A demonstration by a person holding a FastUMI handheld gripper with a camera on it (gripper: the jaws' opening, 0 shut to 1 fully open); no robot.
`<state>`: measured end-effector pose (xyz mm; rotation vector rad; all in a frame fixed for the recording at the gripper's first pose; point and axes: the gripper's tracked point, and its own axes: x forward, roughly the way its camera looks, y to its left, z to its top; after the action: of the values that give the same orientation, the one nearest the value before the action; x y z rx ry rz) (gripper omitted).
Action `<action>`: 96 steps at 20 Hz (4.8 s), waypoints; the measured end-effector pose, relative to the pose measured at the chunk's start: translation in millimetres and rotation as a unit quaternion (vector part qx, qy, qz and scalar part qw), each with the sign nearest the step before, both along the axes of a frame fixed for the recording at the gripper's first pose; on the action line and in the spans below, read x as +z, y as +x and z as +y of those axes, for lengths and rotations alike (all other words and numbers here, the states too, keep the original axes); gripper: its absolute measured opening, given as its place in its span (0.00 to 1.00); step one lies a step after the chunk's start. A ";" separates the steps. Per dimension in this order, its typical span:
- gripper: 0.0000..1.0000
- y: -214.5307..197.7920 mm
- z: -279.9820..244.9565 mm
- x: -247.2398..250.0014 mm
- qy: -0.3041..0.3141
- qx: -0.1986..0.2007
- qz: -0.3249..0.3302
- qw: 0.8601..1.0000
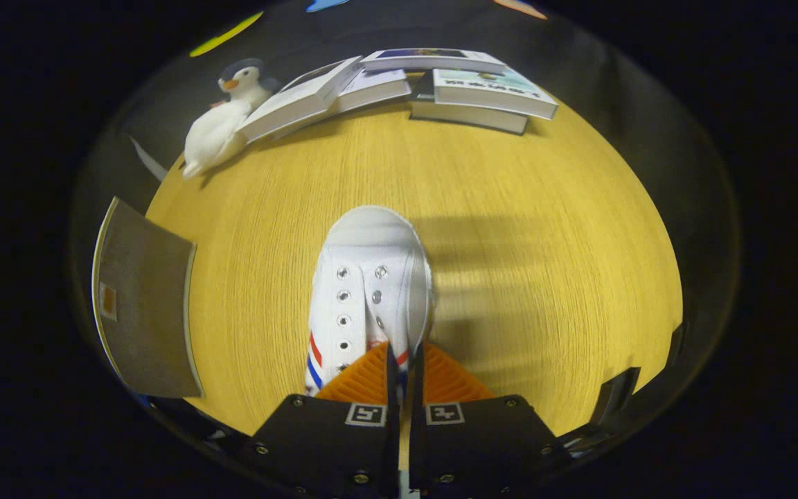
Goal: Open the storage box then place both shoes into the box .Put the left shoe in first, then the right shoe, with the right side of both shoes facing outward in a uniform manner.
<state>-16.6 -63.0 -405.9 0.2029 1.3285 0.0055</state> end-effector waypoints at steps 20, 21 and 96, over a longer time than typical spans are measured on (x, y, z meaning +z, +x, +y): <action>0.00 5.1 77.3 104.0 0.190 -0.105 -0.044 0.975; 0.00 6.9 86.1 112.1 0.195 -0.101 -0.048 0.974; 0.99 11.2 -13.9 375.7 -0.108 0.016 -0.536 0.837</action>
<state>-5.4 -76.9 -30.2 -0.0332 0.1955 -0.0030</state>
